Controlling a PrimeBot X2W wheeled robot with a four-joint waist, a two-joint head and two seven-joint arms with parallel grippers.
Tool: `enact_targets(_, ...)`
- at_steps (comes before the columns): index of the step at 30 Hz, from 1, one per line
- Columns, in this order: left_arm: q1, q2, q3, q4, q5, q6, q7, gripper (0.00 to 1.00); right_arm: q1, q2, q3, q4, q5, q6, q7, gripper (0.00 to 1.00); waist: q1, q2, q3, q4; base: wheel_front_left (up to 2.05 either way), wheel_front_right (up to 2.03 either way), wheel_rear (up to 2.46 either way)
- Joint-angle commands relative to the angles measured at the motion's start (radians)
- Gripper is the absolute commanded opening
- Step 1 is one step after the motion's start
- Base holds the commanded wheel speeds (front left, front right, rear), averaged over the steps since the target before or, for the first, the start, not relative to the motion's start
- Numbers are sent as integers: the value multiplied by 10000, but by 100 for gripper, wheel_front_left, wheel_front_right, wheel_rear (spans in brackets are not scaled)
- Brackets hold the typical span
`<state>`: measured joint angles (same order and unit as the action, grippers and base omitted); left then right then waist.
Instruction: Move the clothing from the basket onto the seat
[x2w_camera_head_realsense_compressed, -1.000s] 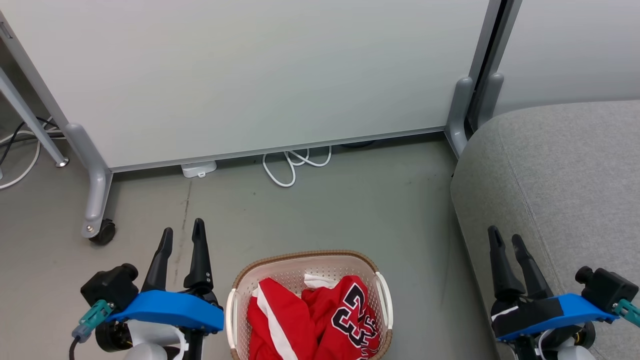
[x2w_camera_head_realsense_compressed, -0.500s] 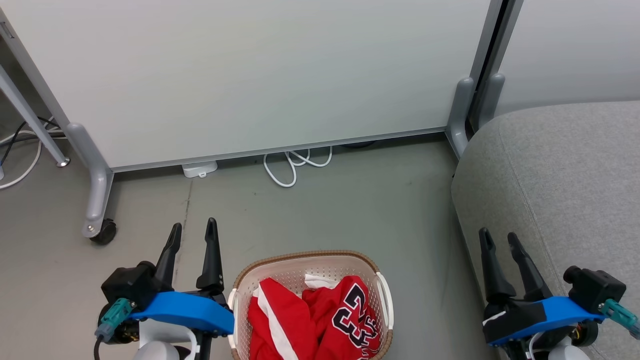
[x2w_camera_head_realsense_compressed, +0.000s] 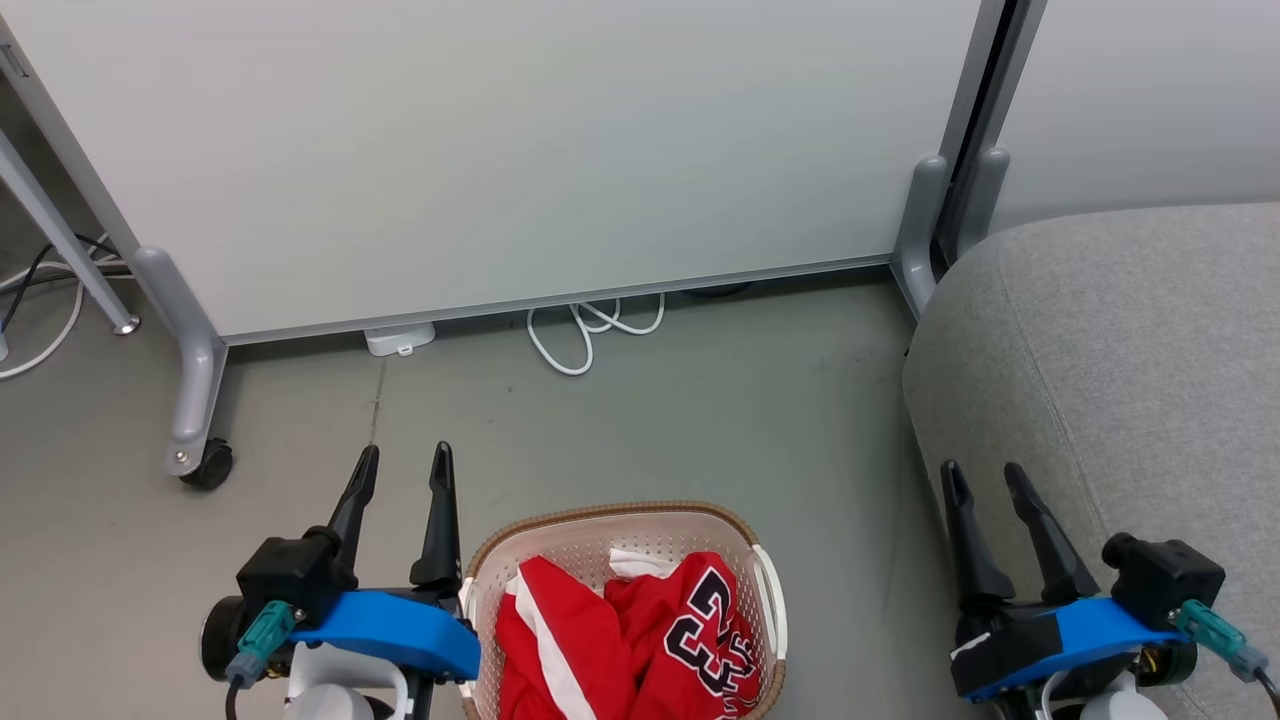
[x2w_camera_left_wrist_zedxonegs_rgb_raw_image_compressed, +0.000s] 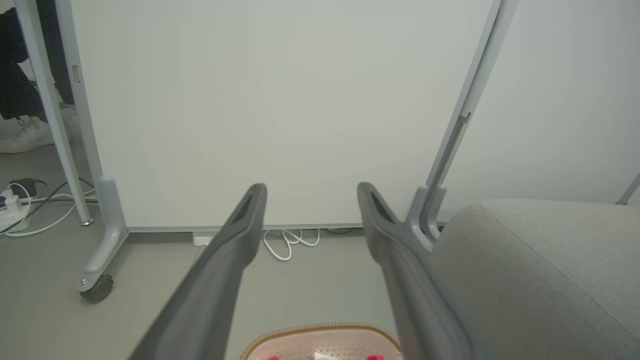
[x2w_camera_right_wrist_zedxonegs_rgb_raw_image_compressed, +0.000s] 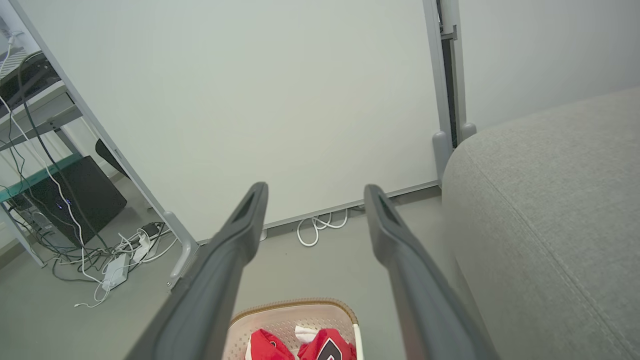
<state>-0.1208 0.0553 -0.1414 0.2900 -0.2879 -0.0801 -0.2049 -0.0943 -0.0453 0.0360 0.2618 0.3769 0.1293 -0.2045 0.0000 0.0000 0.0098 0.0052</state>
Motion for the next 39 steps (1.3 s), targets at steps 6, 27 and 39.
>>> enact_targets(6,-196,-12,-70,90,570,-79,-193,100,-98,-69,104,0,-638,20,-191,100,0,0,-1,10,0,0,0)
enact_targets(27,-249,-49,-221,512,1930,-201,-568,100,-44,-76,297,132,-2086,15,-586,100,0,0,-21,0,0,0,0)
enact_targets(39,-273,-51,-278,672,1866,-178,-618,100,-51,-76,328,235,-2110,16,-619,100,0,0,-31,-3,0,0,0)
